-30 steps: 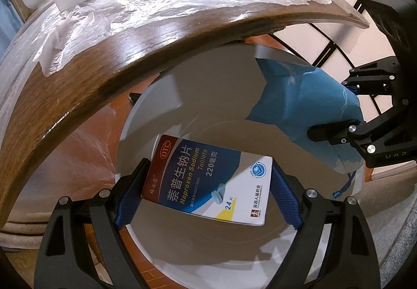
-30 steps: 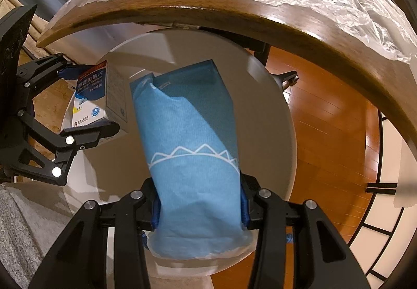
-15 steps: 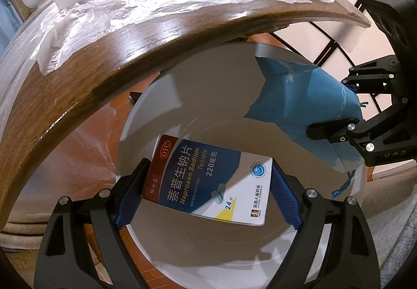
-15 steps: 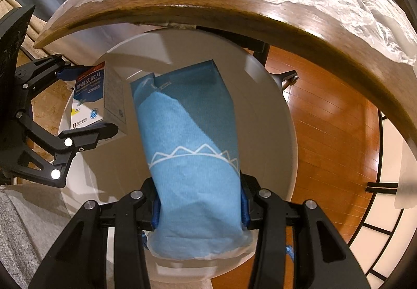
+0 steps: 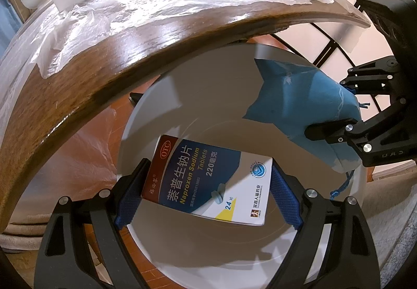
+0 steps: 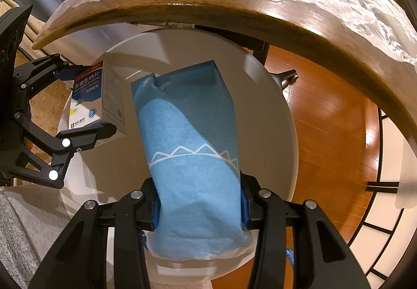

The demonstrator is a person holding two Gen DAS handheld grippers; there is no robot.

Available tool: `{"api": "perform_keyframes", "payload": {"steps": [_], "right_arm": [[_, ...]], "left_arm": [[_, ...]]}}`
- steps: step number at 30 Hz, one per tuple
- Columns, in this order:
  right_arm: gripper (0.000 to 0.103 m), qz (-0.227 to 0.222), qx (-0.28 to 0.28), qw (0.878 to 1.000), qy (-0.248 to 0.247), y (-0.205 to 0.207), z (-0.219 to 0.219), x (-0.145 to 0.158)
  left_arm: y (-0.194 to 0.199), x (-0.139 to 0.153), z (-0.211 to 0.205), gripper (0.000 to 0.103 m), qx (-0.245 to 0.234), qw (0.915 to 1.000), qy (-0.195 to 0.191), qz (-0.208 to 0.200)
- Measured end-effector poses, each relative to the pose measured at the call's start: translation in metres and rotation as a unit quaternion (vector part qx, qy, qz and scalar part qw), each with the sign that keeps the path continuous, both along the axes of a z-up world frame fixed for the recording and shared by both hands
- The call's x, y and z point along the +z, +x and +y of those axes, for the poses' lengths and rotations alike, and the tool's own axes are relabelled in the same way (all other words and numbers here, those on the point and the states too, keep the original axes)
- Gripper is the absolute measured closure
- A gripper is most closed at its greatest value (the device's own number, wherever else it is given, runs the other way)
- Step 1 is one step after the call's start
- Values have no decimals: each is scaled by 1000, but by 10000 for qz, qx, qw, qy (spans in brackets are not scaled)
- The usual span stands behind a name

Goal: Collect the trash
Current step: 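Carry the Naproxen box with the left tool while the right tool carries the blue bag over the bin, then open the left tool while the right tool opens, dropping box and bag into the bin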

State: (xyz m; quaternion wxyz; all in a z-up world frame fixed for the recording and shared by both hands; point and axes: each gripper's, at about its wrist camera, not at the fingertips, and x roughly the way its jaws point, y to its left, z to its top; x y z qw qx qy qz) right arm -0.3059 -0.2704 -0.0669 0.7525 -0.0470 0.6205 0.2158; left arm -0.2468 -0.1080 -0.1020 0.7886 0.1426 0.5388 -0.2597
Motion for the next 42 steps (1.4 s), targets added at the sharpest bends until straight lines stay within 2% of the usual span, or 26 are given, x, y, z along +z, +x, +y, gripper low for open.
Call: {"api": "perform_keyframes", "payload": {"steps": [12, 19, 23, 25, 37, 40, 42], "right_arm": [[59, -5, -45, 10000, -13, -1, -1, 2], [41, -2, -110, 9999, 42, -4, -7, 2], [36, 9, -173, 9998, 103, -4, -11, 3], [30, 3, -204, 9997, 118, -4, -14, 5], [27, -124, -349, 9991, 206, -5, -28, 26], [21, -214, -374, 9988, 223, -6, -27, 33], [20, -259, -360, 9988, 218, -7, -29, 39]], "left_arm": [[1, 0, 2, 15, 52, 10000, -44, 49], [4, 4, 8, 15, 155, 9997, -138, 133], [6, 4, 11, 13, 185, 9996, -148, 184], [6, 4, 13, 12, 207, 9995, -134, 185], [0, 17, 16, 11, 169, 9997, -162, 89], [-2, 23, 14, 11, 123, 9998, -159, 26], [-3, 25, 12, 11, 95, 9998, -165, 2]]}}
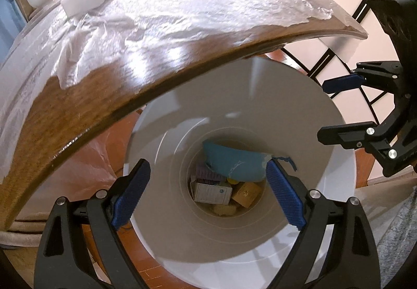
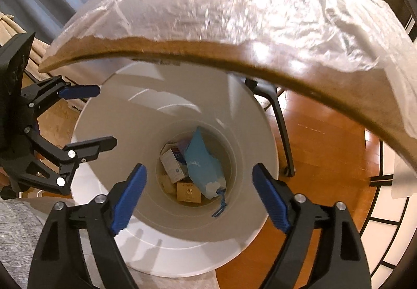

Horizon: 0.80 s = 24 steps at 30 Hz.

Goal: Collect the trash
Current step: 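Open the left tool while the right tool opens, dropping box and bag into the bin, then raise both tools from the bin toward the remaining table items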

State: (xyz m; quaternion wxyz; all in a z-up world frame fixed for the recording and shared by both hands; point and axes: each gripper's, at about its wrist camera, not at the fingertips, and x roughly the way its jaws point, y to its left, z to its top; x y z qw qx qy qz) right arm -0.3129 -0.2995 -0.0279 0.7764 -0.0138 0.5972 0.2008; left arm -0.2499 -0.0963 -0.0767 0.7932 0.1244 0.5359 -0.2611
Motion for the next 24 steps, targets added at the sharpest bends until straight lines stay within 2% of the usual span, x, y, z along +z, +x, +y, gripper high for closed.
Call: {"api": "perform_keyframes", "payload": {"steps": [8, 13, 16, 18, 22, 24], "right_arm": [[10, -343, 179, 9991, -197, -5, 10, 23], [4, -644, 180, 9972, -331, -9, 9, 51], [4, -964, -24, 9948, -325, -6, 4, 72], [4, -1145, -256, 9927, -270, 0, 0, 86], [4, -1583, -738, 9843, -244, 13, -12, 109], [4, -1833, -922, 9782, -320, 23, -20, 118]], "left_arm": [[-6, 25, -2, 11, -82, 9998, -26, -192], [-18, 62, 6, 11, -125, 9985, -159, -509], [-19, 83, 12, 11, -50, 9971, -266, -711], [-17, 98, 17, 2, 58, 9955, -381, -871], [-8, 126, 23, 2, 323, 9877, -584, -1413], [-1, 133, 23, 2, 368, 9849, -566, -1592]]}}
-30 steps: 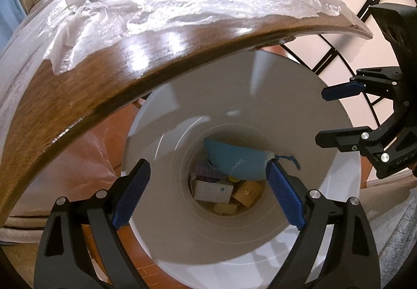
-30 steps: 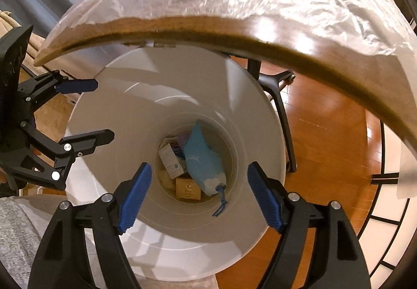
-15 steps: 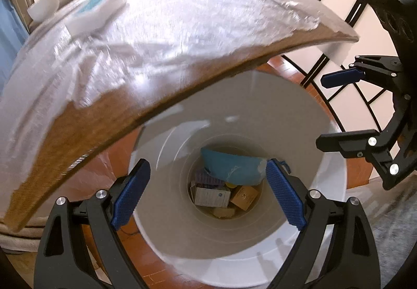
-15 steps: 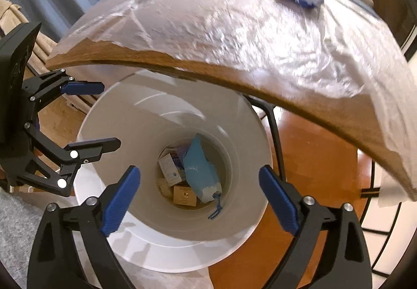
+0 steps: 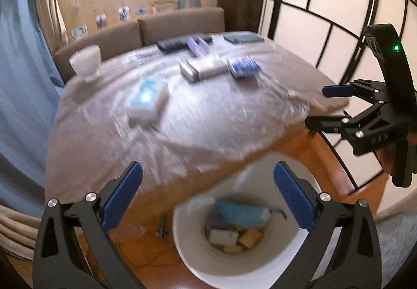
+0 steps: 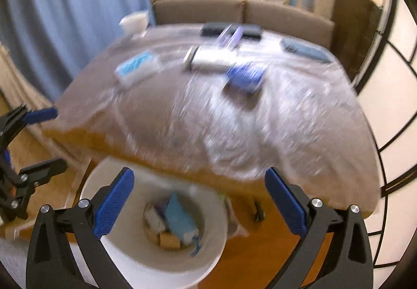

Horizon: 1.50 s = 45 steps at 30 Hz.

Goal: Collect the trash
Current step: 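Raise both tools from the bin toward the remaining table items, then grasp the dental floss case with the left tool while the right tool grasps the purple hair roller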

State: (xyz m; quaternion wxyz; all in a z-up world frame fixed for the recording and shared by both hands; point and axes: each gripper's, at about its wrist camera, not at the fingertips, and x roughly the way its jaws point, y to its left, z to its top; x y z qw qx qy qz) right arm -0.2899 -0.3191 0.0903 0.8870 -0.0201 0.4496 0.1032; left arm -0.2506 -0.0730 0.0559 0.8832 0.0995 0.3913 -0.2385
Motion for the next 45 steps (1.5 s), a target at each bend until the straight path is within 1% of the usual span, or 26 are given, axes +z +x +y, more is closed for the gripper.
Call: {"api": "perform_keyframes", "payload": {"steps": [1, 2, 4, 6, 9, 11, 14, 16, 18, 22, 26, 31, 34, 38, 39, 41, 45], "right_arm": [[4, -32, -62, 10000, -56, 5, -1, 0], [4, -50, -130, 9998, -108, 12, -3, 2], [4, -106, -116, 9998, -90, 21, -4, 5], [4, -264, -115, 9995, -114, 31, -4, 6], [4, -371, -117, 9992, -64, 45, -4, 8], [4, -407, -163, 9990, 39, 56, -5, 8], [4, -384, -250, 9988, 145, 75, -7, 9], [4, -374, -285, 9987, 196, 88, -9, 10], [4, -437, -329, 9981, 266, 103, -12, 15], [4, -511, -502, 9970, 304, 143, -14, 22], [4, -418, -493, 9974, 304, 188, -8, 22], [4, -21, -482, 9976, 497, 241, -1, 3], [4, 288, -543, 9969, 497, 270, 5, -16], [5, 462, -607, 9964, 367, 294, 10, -31], [6, 501, -629, 9962, 324, 300, 12, -33], [13, 614, -653, 9955, 316, 310, 13, -39], [30, 790, -590, 9947, 302, 322, 17, -51]], "left_arm": [[5, 4, -1, 2, 40, 9999, 54, -149], [9, 4, -3, 2, 60, 9997, 95, -213], [21, 7, -6, 2, 100, 9990, 232, -370], [28, 8, -10, 2, 73, 9982, 310, -501], [41, 11, -14, 2, -3, 9969, 193, -761], [50, 10, -16, 2, 24, 9967, 206, -786], [68, 6, -20, 2, 55, 9980, 203, -604], [80, 6, -19, 2, 5, 9988, 34, -480], [92, 6, -21, 2, 2, 9991, -24, -413], [112, -3, -25, 2, 192, 9984, 305, -432], [132, -16, -21, 2, 312, 9986, 336, -261], [153, -31, -10, 2, 562, 9977, 390, -26], [162, -37, -2, 2, 610, 9978, 193, 176], [171, -44, 7, 2, 697, 9969, 35, 373], [172, -46, 8, 2, 705, 9967, 23, 409], [175, -48, 9, 2, 690, 9966, 13, 457], [175, -48, 6, 2, 606, 9971, 26, 459]]}}
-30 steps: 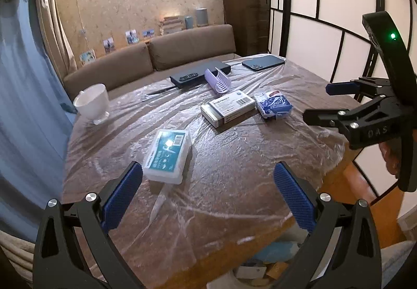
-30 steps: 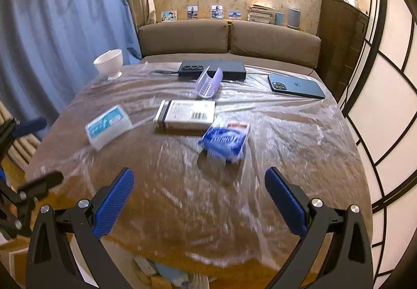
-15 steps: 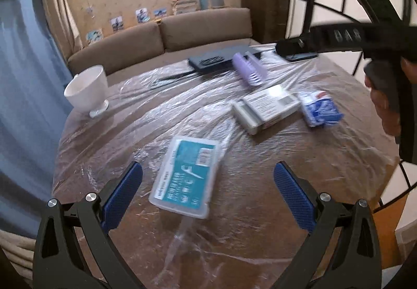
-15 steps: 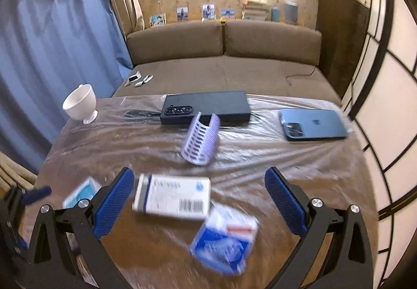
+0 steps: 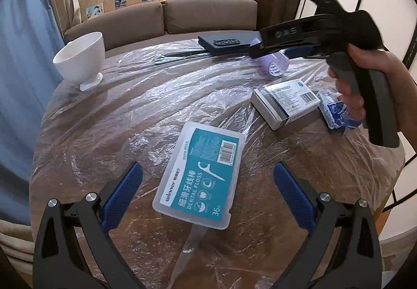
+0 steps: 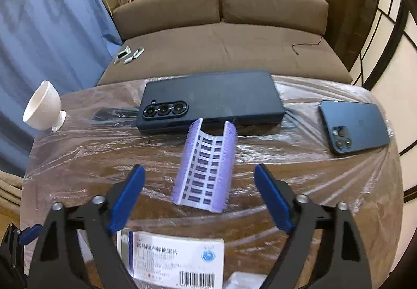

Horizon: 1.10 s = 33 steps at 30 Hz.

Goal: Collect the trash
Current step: 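Grasp the dental floss case with the left tool while the right tool grasps the purple hair roller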

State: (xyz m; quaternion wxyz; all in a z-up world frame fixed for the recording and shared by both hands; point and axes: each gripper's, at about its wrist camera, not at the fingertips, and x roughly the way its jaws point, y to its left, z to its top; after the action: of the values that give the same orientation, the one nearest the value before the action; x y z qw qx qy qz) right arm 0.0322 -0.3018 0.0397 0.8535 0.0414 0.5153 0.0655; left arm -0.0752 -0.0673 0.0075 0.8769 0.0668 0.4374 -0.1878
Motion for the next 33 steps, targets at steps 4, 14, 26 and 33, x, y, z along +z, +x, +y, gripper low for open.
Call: {"api": "perform_keyframes", "payload": {"steps": [4, 14, 26, 33], "right_arm": [[51, 110, 134, 9998, -4, 4, 6, -9], [61, -4, 433, 9987, 269, -4, 11, -5], [61, -432, 726, 9947, 592, -50, 3, 39], [61, -479, 918, 9925, 648, -93, -4, 50]], "left_arm": [[2, -1, -5, 17, -129, 9999, 47, 30], [3, -7, -6, 47, -125, 9997, 165, 149], [-6, 3, 5, 47, 70, 9998, -48, 180], [-12, 8, 9, 47, 223, 9995, -72, 204]]}}
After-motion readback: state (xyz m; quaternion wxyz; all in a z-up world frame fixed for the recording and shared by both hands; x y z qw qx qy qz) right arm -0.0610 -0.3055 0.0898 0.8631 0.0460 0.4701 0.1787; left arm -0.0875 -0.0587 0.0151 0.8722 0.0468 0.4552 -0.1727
